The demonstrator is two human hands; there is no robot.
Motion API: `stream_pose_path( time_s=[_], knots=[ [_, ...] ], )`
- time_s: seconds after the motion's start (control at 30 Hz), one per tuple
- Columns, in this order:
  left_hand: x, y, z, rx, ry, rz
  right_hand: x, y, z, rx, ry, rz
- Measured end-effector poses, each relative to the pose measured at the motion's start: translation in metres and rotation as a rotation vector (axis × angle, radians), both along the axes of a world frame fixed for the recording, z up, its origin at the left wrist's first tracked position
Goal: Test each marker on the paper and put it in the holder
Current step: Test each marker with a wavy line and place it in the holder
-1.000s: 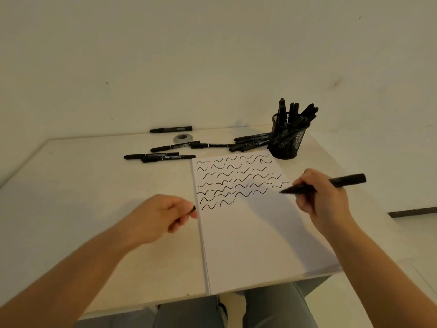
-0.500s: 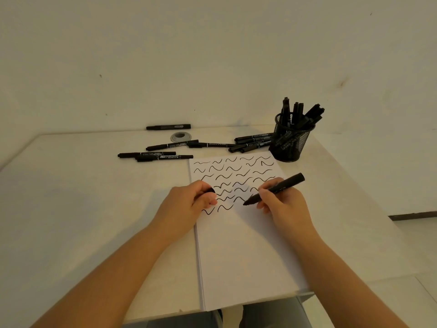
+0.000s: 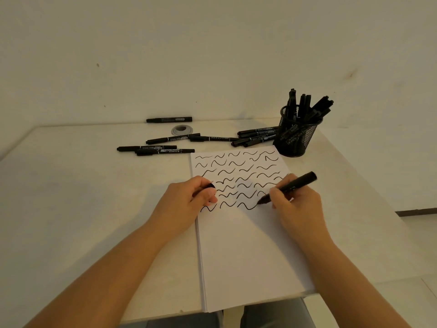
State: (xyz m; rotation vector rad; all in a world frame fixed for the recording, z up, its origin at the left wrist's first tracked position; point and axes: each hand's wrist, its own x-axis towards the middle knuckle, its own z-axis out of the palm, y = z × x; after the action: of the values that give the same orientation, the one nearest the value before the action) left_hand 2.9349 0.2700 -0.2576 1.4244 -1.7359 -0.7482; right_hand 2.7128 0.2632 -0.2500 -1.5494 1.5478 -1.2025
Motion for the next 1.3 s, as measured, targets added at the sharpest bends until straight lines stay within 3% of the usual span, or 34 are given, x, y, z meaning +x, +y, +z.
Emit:
stream_pose_path(
  time_s=[0.1,0.27,0.5,0.6,1.13,1.3],
  knots=[
    [0.000,0.000,0.000,-0.025,-0.055,0.027,-0.001,0.001,0.005,-0.108,-0.050,-0.112],
    [0.000,0.002,0.002,-0.064,-0.040,0.048,0.011,0.000,0.015,-0.132,-0.109,-0.052],
    [-0.001,0.003,0.004,-0.082,-0.047,0.053,0.035,-0.017,0.030,0.082,-0.640,0.172],
    [-0.001,0.003,0.004,-0.095,-0.051,0.039,0.036,-0.019,0.023,0.148,-0.766,0.194],
    [-0.006,0.009,0.009,-0.088,-0.089,0.007,0.038,-0.010,0.016,0.129,-0.533,0.343],
    [-0.010,0.013,0.013,-0.176,-0.088,-0.041,0.037,-0.008,0.015,0.106,-0.542,0.405]
  ],
)
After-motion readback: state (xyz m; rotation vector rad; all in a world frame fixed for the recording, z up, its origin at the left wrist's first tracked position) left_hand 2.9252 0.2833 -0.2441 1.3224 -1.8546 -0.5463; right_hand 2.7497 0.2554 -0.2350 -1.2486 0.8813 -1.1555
